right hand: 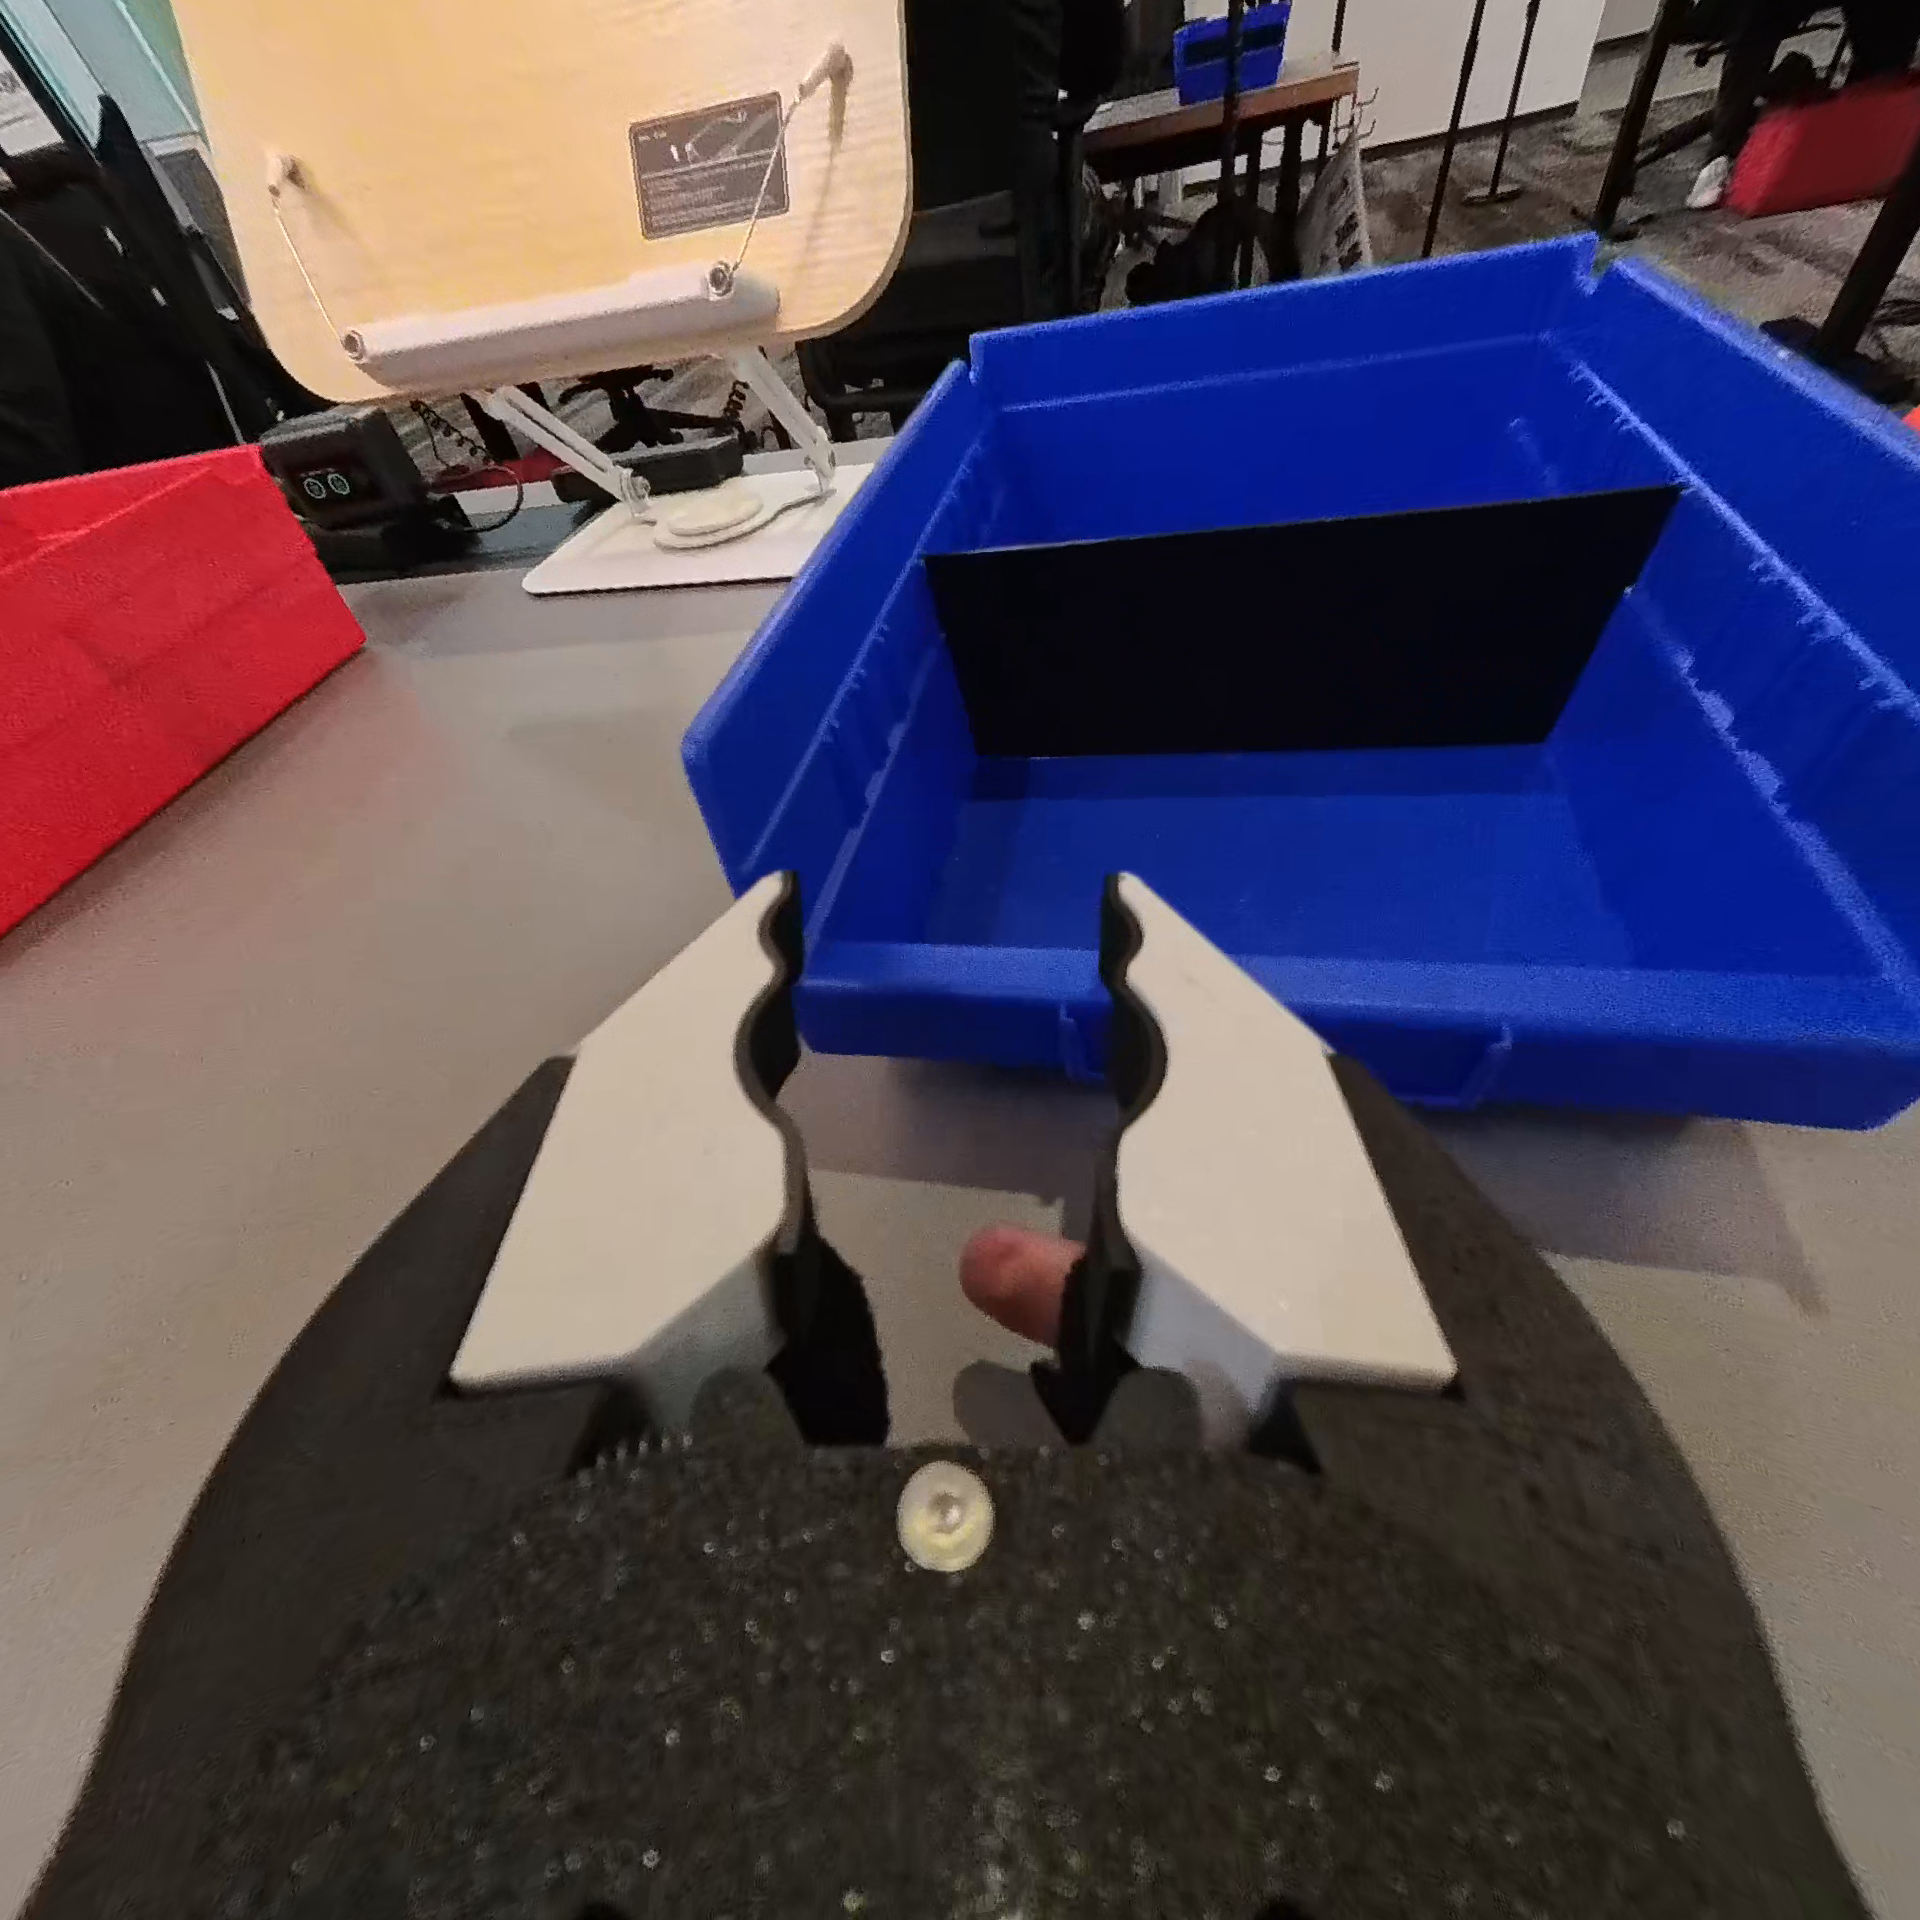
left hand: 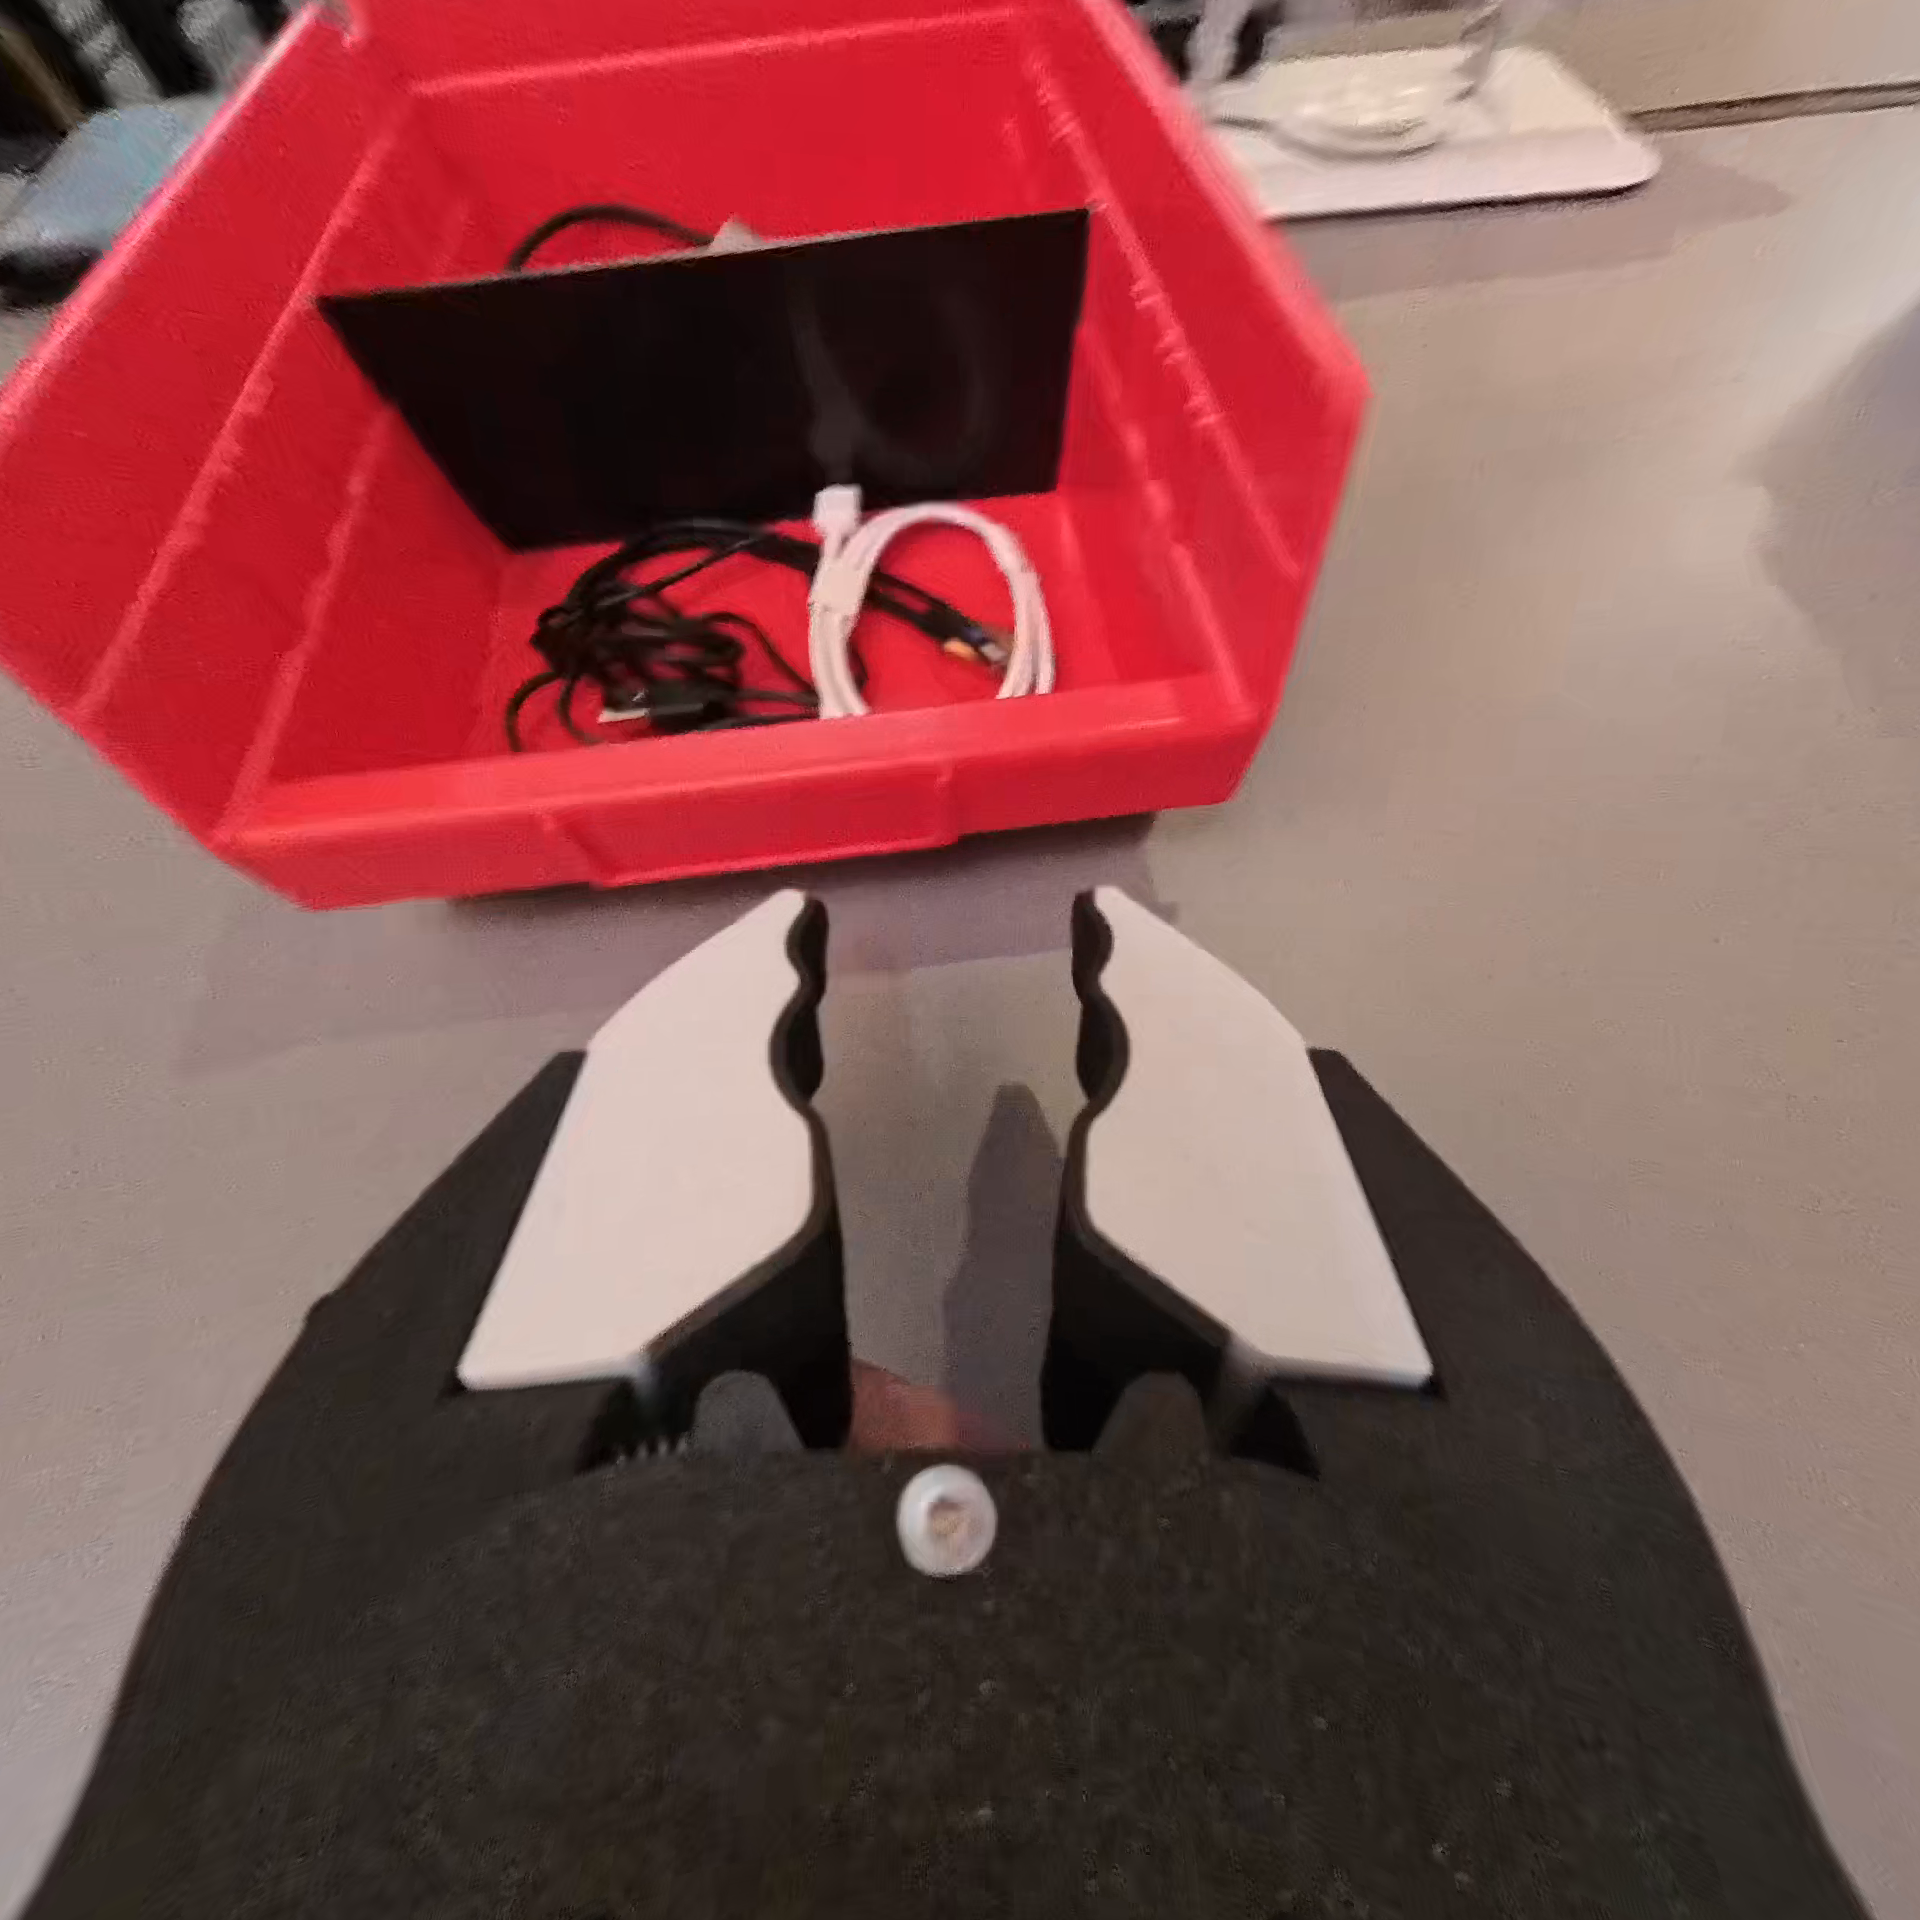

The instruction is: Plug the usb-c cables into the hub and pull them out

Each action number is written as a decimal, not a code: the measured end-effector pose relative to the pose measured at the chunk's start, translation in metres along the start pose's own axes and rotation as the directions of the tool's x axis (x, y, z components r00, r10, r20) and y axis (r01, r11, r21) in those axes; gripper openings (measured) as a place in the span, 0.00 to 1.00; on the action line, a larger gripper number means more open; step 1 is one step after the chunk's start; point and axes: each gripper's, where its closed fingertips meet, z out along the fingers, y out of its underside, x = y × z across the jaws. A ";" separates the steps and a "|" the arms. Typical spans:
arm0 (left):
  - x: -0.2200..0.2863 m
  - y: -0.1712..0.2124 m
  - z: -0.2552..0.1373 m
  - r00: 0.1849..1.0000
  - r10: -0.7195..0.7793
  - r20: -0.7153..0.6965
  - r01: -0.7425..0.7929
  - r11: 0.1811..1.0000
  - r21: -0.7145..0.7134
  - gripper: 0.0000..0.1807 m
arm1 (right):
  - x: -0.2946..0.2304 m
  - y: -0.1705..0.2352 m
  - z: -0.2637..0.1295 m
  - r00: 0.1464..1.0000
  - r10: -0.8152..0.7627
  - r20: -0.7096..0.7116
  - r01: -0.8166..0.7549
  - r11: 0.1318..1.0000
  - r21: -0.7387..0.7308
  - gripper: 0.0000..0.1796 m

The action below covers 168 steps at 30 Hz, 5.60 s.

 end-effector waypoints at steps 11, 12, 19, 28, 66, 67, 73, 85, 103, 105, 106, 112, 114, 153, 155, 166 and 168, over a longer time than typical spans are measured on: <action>-0.010 -0.067 -0.013 0.934 -0.283 -0.217 0.248 0.953 -0.173 0.31 | 0.001 -0.011 -0.005 1.000 0.001 -0.002 -0.001 0.998 0.062 0.30; -0.010 -0.085 -0.008 0.912 -0.312 -0.267 0.271 0.946 -0.178 0.30 | 0.000 -0.011 -0.004 1.000 0.009 0.005 -0.010 0.998 0.061 0.30; -0.048 -0.153 0.106 0.893 -0.386 -0.231 0.272 0.872 -0.406 0.31 | -0.005 -0.005 0.000 0.997 0.054 0.046 -0.055 0.998 0.028 0.30; -0.081 -0.123 0.237 0.823 -0.568 0.002 0.436 0.629 -0.643 0.32 | 0.002 -0.004 -0.013 0.996 0.079 0.046 -0.080 0.996 0.029 0.30; 0.191 -0.254 -0.031 0.100 -0.477 -0.873 0.343 0.840 -0.420 0.13 | -0.207 -0.105 -0.018 0.709 -0.698 0.104 0.526 0.621 0.580 0.31; 0.200 -0.250 -0.034 0.084 -0.481 -0.873 0.337 0.838 -0.430 0.13 | -0.214 -0.106 -0.016 0.693 -0.716 0.088 0.540 0.595 0.595 0.31; 0.229 -0.227 -0.032 0.089 -0.484 -0.870 0.317 0.842 -0.436 0.13 | -0.224 -0.116 -0.010 0.717 -0.695 0.057 0.523 0.590 0.616 0.25; 0.232 -0.205 -0.021 0.110 -0.515 -0.850 0.348 0.821 -0.452 0.13 | -0.223 -0.105 0.003 0.671 -0.740 0.042 0.564 0.547 0.619 0.05; 0.159 -0.067 -0.025 0.595 -0.375 -0.711 0.252 0.927 -0.278 0.16 | -0.211 -0.006 0.180 0.115 -0.985 0.129 0.980 0.134 0.145 0.05; 0.143 -0.045 -0.048 0.670 -0.340 -0.660 0.257 0.940 -0.223 0.16 | -0.214 0.007 0.192 0.061 -0.980 0.189 0.985 0.090 0.149 0.05; 0.136 -0.033 -0.058 0.702 -0.323 -0.635 0.257 0.946 -0.198 0.16 | -0.213 0.012 0.195 0.054 -0.975 0.214 0.987 0.085 0.138 0.05; 0.115 0.021 -0.077 0.778 -0.296 -0.554 0.256 0.955 -0.152 0.16 | -0.198 0.043 0.204 0.061 -0.920 0.388 0.994 0.091 0.058 0.05; 0.120 0.021 -0.076 0.755 -0.295 -0.585 0.242 0.955 -0.169 0.16 | -0.198 0.045 0.202 0.111 -0.891 0.440 0.989 0.143 0.040 0.05; -0.051 -0.047 0.096 0.973 0.032 -0.229 -0.164 0.793 -0.586 0.05 | -0.207 0.050 -0.025 0.707 -0.363 0.608 0.434 0.900 0.032 0.24; -0.053 -0.078 0.077 0.976 0.029 -0.217 -0.131 0.873 -0.471 0.04 | -0.207 0.050 -0.023 0.712 -0.360 0.603 0.432 0.902 0.028 0.24; 0.055 -0.139 -0.045 0.700 -0.165 -0.695 0.051 0.982 -0.182 0.04 | -0.211 0.042 -0.018 0.733 -0.315 0.603 0.379 0.925 0.023 0.22; 0.107 -0.108 -0.049 0.643 -0.149 -0.751 -0.038 0.974 -0.226 0.04 | -0.207 0.039 -0.017 0.744 -0.311 0.591 0.367 0.930 0.026 0.22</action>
